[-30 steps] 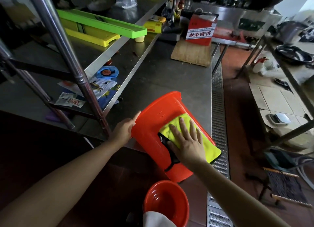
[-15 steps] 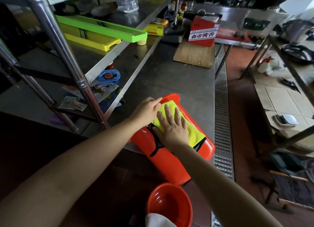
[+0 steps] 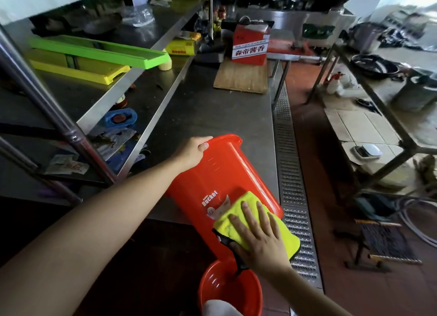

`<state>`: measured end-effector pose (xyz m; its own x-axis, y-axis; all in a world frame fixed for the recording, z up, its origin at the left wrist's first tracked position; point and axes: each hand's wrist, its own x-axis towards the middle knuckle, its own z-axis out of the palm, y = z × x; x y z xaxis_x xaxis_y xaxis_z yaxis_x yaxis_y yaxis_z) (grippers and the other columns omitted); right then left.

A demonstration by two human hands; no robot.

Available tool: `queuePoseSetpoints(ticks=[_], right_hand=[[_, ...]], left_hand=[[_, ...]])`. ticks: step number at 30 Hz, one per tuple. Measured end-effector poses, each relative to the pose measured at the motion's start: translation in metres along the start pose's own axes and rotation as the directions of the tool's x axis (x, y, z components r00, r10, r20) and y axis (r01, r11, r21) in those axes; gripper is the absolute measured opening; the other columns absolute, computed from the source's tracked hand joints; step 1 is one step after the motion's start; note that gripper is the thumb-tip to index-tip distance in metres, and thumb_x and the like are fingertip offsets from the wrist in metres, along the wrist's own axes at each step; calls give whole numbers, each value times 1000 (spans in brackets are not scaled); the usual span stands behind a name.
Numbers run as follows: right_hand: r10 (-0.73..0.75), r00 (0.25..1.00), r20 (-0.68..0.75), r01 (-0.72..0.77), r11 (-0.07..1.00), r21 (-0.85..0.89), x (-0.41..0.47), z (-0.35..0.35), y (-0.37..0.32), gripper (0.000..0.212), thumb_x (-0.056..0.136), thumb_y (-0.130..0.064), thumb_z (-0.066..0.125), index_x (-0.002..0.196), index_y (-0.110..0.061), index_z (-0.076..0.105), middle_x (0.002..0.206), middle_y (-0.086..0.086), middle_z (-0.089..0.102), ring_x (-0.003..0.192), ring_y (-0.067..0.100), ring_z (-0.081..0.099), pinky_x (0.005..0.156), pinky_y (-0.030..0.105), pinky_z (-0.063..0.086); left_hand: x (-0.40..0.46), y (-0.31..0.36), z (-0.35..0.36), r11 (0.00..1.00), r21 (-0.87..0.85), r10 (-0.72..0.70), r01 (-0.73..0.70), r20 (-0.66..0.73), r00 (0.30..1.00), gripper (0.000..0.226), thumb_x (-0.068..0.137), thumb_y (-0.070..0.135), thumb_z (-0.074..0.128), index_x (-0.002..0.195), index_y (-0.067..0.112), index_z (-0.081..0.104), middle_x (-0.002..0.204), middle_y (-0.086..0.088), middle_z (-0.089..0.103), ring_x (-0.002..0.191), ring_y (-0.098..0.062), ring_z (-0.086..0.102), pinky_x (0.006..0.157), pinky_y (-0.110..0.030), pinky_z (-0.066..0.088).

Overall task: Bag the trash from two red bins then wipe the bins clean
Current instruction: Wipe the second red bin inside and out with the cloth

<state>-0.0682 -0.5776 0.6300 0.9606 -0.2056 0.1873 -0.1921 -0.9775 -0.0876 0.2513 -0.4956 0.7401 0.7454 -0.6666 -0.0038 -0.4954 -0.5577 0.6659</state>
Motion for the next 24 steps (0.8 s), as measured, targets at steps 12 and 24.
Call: queuePoseSetpoints(ticks=[12,24], right_hand=[[271,946,180,-305,931,200,185,-27,-53,69,96,-73,17,157,-46,-2,167,-4,-14,151,29,-23,123,53,-2],[31,999,-24,-30,998,53,56,5,-41,70,98,-71,33,159,-40,17,169,-3,7,155,33,3,117,56,27]], left_hand=[[-27,-35,-14,983,-183,30,-26,22,999,38,102,10,48,138,17,56,136,1,58,125,-10,52,100,-15,37],[-77,-85,-30,976,-215,-20,15,-25,999,37,101,21,51,137,28,55,129,16,59,116,6,54,91,0,35]])
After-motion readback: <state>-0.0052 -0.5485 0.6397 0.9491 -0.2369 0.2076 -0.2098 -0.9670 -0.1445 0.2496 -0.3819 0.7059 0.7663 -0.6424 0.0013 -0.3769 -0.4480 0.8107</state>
